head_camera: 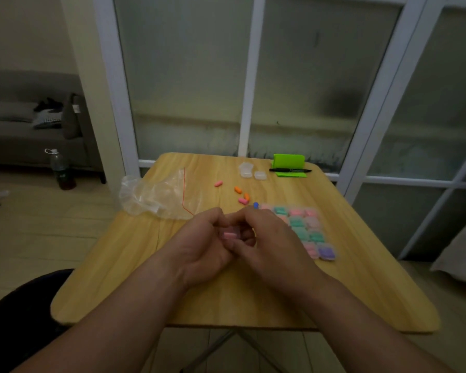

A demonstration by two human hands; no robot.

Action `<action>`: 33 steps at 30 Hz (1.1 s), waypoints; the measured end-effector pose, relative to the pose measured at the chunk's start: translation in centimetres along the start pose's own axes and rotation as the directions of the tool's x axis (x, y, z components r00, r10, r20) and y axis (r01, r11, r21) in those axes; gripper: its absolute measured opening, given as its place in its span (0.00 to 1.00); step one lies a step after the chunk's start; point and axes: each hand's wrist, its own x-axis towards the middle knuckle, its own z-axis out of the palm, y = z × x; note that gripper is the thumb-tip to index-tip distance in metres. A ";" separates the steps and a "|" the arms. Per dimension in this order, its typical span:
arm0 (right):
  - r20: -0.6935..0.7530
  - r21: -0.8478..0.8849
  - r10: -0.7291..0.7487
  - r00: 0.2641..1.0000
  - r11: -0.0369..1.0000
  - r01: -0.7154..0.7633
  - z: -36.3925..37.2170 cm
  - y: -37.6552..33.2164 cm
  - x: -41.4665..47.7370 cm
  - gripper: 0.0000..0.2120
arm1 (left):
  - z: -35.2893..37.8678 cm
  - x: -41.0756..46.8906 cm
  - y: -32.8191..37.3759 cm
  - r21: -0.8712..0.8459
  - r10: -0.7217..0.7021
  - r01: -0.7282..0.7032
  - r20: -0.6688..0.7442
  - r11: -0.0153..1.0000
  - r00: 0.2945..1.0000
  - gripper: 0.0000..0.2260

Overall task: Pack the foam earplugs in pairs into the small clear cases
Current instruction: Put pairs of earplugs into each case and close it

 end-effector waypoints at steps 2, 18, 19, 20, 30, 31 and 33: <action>0.008 0.101 0.053 0.999 0.993 -0.054 -0.5 0.3 0.0 0.12 | 0.5 -0.5 0.0 0.104 0.003 -0.006 0.025 0.995 1.000 0.21; -0.026 -0.030 0.139 0.990 0.990 -0.140 -6.2 2.5 -0.8 0.14 | 2.1 0.2 -1.1 0.209 0.125 -0.092 -0.148 0.974 0.981 0.21; 0.022 -0.082 0.095 0.995 0.992 -0.093 -5.6 2.1 -0.9 0.14 | 2.4 0.4 -1.5 0.227 0.115 -0.087 -0.114 0.970 0.987 0.21; 0.047 -0.107 0.073 0.996 0.992 -0.068 -5.1 1.7 -1.0 0.13 | 2.6 0.5 -1.8 0.247 0.101 -0.078 -0.081 0.966 0.992 0.20; 0.030 -0.164 0.136 0.990 0.978 -0.130 -5.5 4.1 -0.8 0.17 | 2.0 1.7 -0.8 0.493 0.462 -0.260 -0.346 0.830 0.817 0.14; 0.040 -0.202 0.154 0.987 0.969 -0.143 -5.6 4.5 -0.9 0.17 | 1.8 1.6 -0.2 0.498 0.501 -0.287 -0.373 0.818 0.781 0.12; 0.093 -0.254 0.172 0.981 0.956 -0.144 -5.4 4.8 -1.0 0.16 | 1.4 1.2 0.5 0.503 0.534 -0.305 -0.411 0.809 0.739 0.10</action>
